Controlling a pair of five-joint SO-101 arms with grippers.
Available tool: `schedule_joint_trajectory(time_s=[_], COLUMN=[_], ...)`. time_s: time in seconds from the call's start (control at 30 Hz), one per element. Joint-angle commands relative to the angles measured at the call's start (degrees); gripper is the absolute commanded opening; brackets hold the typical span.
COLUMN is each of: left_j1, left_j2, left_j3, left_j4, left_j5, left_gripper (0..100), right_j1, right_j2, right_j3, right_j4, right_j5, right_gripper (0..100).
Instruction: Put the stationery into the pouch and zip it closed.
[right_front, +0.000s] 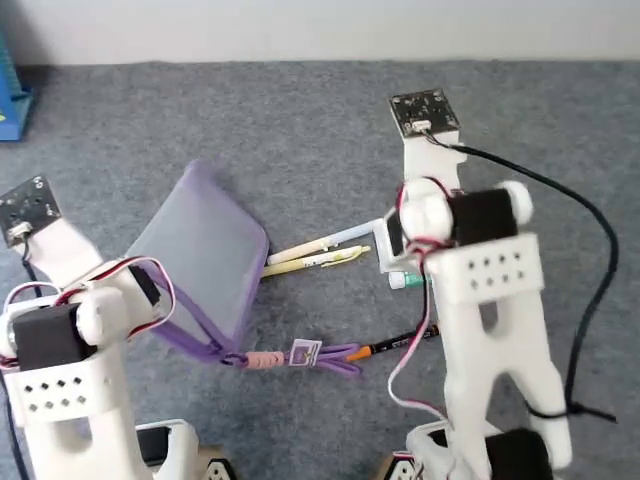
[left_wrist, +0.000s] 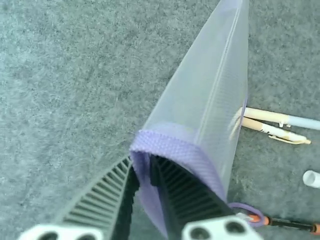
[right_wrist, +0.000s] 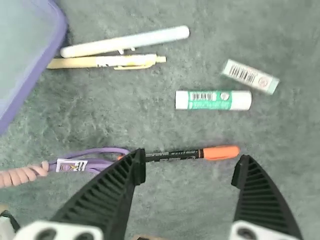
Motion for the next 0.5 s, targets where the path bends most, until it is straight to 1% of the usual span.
schedule_joint_trajectory(time_s=[0.0, 0.1, 0.2, 0.3, 0.47], left_j1=[0.26, 0.26, -0.18, 0.09, 0.26], left_j2=[1.67, 5.71, 11.16, 16.44, 22.51], left_j3=[-1.98, -2.33, -5.05, -8.13, -12.88], left_j4=[1.05, 1.14, 1.23, 1.23, 1.23], left_j5=[3.25, 5.01, 5.19, 5.27, 5.27], left_gripper=[1, 1, 1, 1, 1], right_j1=[-3.47, -8.04, -13.23, -17.1, -24.75], right_j2=[-7.25, -14.11, -19.91, -25.27, -31.34], right_j3=[2.99, 9.58, 17.14, 25.23, 36.92], right_j4=[2.42, 2.07, 0.4, -5.49, -18.24], right_j5=[5.19, 6.42, 6.33, 6.24, 6.24], right_gripper=[28.4, 28.4, 28.4, 28.4, 28.4])
